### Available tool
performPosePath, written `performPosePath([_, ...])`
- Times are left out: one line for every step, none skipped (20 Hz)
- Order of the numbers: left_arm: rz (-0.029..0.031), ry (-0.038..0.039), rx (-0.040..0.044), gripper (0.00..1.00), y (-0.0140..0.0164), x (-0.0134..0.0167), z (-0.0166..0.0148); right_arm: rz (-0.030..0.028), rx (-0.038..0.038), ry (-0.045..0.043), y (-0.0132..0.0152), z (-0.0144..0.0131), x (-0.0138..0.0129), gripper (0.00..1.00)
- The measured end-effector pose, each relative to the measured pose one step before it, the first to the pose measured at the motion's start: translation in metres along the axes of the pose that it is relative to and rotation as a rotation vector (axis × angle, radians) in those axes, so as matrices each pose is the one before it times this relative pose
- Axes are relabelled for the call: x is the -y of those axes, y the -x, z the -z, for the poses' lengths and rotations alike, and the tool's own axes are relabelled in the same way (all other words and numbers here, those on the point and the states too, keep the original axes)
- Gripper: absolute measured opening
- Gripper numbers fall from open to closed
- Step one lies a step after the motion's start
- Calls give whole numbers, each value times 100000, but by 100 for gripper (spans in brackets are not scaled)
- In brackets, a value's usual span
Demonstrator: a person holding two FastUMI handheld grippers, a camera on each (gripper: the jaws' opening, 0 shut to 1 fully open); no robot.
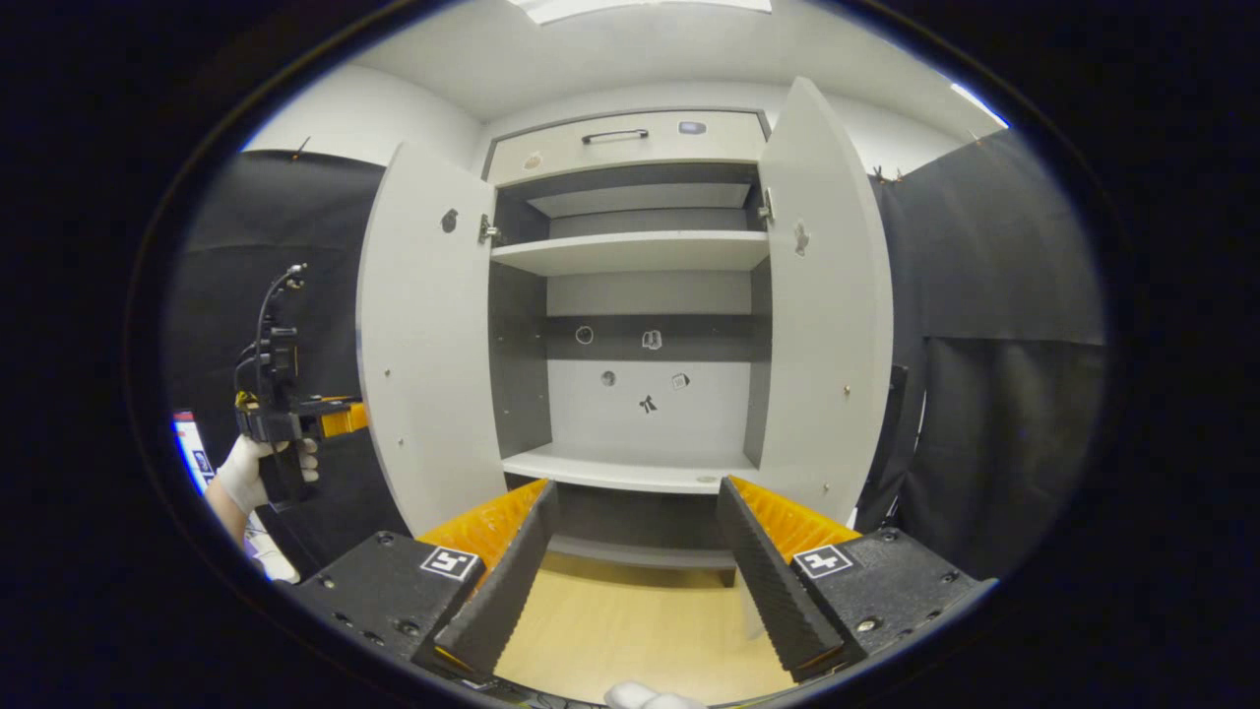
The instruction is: Open the right door of the double-door shoe cabinet with the right hand, and open the left door with the left hand.
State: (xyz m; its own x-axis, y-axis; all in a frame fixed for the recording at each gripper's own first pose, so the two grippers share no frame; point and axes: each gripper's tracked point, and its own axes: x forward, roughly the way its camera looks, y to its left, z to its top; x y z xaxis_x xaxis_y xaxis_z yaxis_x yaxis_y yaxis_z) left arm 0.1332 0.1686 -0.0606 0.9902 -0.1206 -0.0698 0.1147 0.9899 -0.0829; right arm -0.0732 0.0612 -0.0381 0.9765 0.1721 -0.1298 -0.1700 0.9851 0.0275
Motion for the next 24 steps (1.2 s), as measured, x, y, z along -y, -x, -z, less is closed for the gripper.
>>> performPosePath([-789,-58,20,56,216,-162,-26,21,293,279,21,-102,-34,97])
performPosePath([-643,453,-252,60,-203,-91,58,-63,-18,382,2,-6,-15,100])
performPosePath([-276,872,-288,80,92,11,-28,-352,-70,218,43,86,-76,97])
performPosePath([-77,505,201,82,93,-88,-84,-287,82,13,-5,-68,-52,100])
performPosePath([140,223,-76,83,142,-21,58,-319,201,-31,25,-46,-53,97])
performPosePath([449,334,-276,83,247,-113,118,-196,-70,66,-40,26,16,100])
performPosePath([-255,-116,172,83,367,-151,69,-171,275,-42,-36,-39,12,100])
performPosePath([-1464,-1506,1868,83,347,-453,-513,-51,4,-162,-37,-54,46,100])
performPosePath([-1494,-1559,983,82,725,-398,-153,-221,197,-415,185,10,-40,100])
performPosePath([100,-280,-514,82,568,-14,99,-396,78,-269,59,-22,-4,100])
performPosePath([259,99,-995,85,487,163,258,-333,-46,-71,51,76,132,100])
performPosePath([-520,-122,-683,99,529,30,43,-396,-74,-8,-2,61,-23,97])
performPosePath([-841,-1049,710,95,358,-79,-209,-332,139,-25,-98,7,-190,100])
performPosePath([-1079,-1583,412,95,208,-101,-306,-156,25,83,-59,-4,-35,100])
performPosePath([-403,-1000,210,95,140,159,-265,-163,-94,70,28,40,45,100])
performPosePath([-264,-29,-540,95,238,308,-102,51,-13,10,-26,-19,63,97])
performPosePath([-609,656,-758,95,415,151,-135,193,-4,176,160,-43,97,100])
performPosePath([-2077,819,-955,95,956,-143,-89,505,549,288,129,-133,185,100])
performPosePath([-1434,908,-1119,95,976,131,-47,867,254,424,114,-59,356,100])
performPosePath([-948,357,675,95,803,287,-342,1226,83,484,60,-18,404,97])
performPosePath([-1727,57,-136,95,741,31,-328,1149,179,188,-20,-48,260,97])
performPosePath([-747,24,514,94,612,124,-394,374,146,24,-99,-81,165,100])
performPosePath([-688,-83,943,95,731,347,-538,603,50,-103,85,-17,217,100])
performPosePath([578,-351,1107,95,724,770,-584,682,57,-224,-5,-27,346,97])
